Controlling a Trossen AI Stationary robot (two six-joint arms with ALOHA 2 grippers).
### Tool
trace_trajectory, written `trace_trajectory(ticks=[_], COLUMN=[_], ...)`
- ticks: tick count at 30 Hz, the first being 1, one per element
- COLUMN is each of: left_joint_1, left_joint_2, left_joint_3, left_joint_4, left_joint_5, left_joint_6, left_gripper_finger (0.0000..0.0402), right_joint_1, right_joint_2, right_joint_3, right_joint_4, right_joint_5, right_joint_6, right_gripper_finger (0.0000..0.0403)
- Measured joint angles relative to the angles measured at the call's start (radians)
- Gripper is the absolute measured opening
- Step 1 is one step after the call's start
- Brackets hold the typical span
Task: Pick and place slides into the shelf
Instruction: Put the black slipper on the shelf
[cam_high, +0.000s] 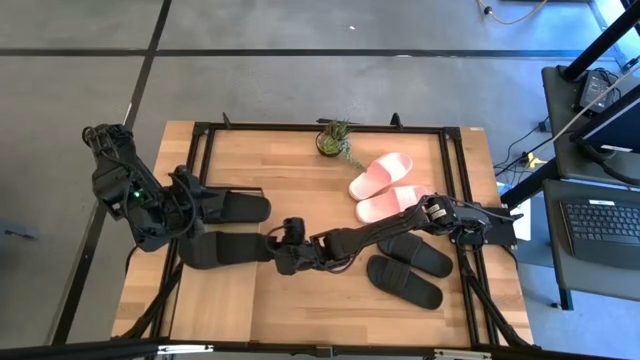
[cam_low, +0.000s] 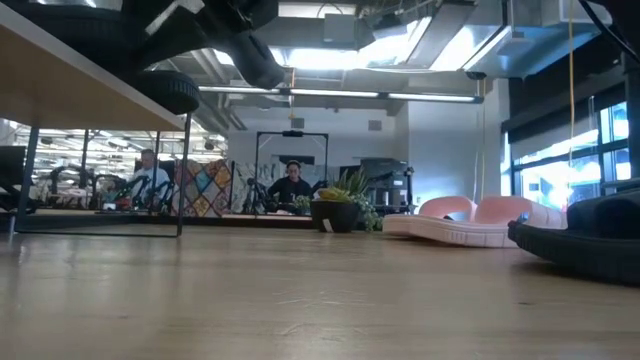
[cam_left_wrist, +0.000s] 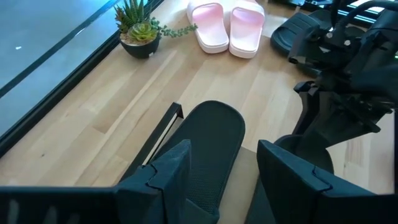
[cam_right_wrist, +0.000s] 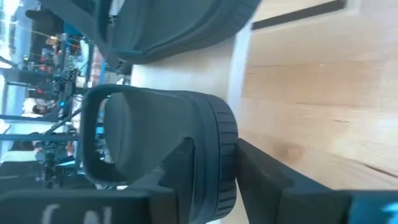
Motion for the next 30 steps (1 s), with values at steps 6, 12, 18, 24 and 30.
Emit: trace_trajectory(ticks=[6, 12, 18, 24, 30], left_joint_1=[0.000, 0.000, 0.000, 0.000, 0.000], left_joint_2=[0.000, 0.000, 0.000, 0.000, 0.000], left_joint_3=[0.000, 0.000, 0.000, 0.000, 0.000], left_joint_4=[0.000, 0.000, 0.000, 0.000, 0.000], left_joint_5=[0.001, 0.002, 0.015, 0.035, 0.035], left_joint_6=[0.000, 0.004, 0.004, 0.004, 0.004], left_gripper_finger=[0.0175, 0.0175, 0.0175, 0.0175, 0.0175], right_joint_1=[0.000, 0.000, 0.000, 0.000, 0.000], right_joint_2=[0.000, 0.000, 0.000, 0.000, 0.001], right_joint_3=[0.000, 0.000, 0.000, 0.000, 0.000], right_joint_4=[-0.011, -0.014, -0.035, -0.027, -0.020], right_joint_5=[0.001, 0.001, 0.059, 0.063, 0.059], right_joint_6=[0.018, 0.017, 0.015, 0.014, 0.015], right_gripper_finger=[0.0113, 0.0114, 0.0115, 0.0116, 0.0116])
